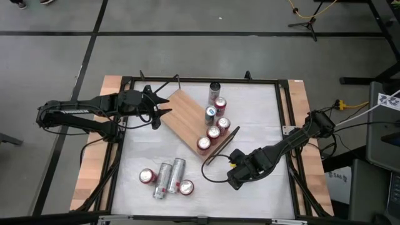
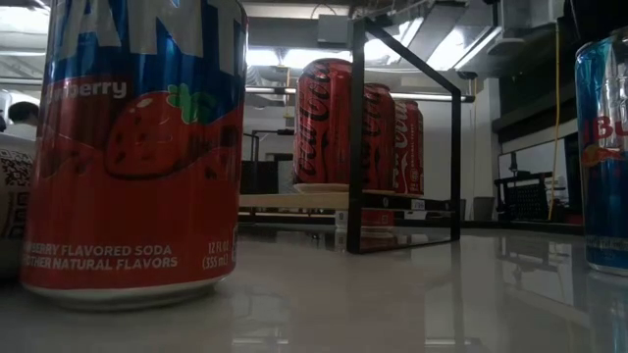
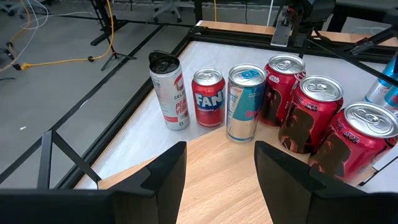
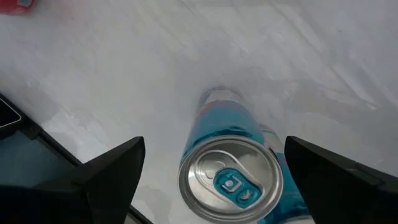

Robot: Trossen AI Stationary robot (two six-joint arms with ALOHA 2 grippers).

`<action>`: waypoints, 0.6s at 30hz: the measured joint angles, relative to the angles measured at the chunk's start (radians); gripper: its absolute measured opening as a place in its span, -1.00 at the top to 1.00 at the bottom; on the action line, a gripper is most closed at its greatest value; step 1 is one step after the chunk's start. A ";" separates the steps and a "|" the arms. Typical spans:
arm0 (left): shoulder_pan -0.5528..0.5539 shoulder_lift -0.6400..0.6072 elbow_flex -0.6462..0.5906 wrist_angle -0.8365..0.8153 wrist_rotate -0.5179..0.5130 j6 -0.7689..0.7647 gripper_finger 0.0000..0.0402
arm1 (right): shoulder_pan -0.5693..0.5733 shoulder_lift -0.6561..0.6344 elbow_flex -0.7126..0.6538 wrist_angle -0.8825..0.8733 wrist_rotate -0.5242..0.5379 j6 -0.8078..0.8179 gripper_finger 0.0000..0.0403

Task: Place canned beverage on shelf
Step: Put the left blue soda can on the shelf aligned with the other blue soda can

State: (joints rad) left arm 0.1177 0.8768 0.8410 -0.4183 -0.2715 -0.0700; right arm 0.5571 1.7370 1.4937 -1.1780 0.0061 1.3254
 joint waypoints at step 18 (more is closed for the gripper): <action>0.000 0.000 0.000 0.000 0.000 -0.001 0.10 | 0.054 0.000 0.000 0.004 0.064 -0.028 -0.86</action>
State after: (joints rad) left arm 0.1173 0.8768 0.8410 -0.4185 -0.2716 -0.0711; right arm 0.6113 1.7370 1.4940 -1.1744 0.0700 1.2974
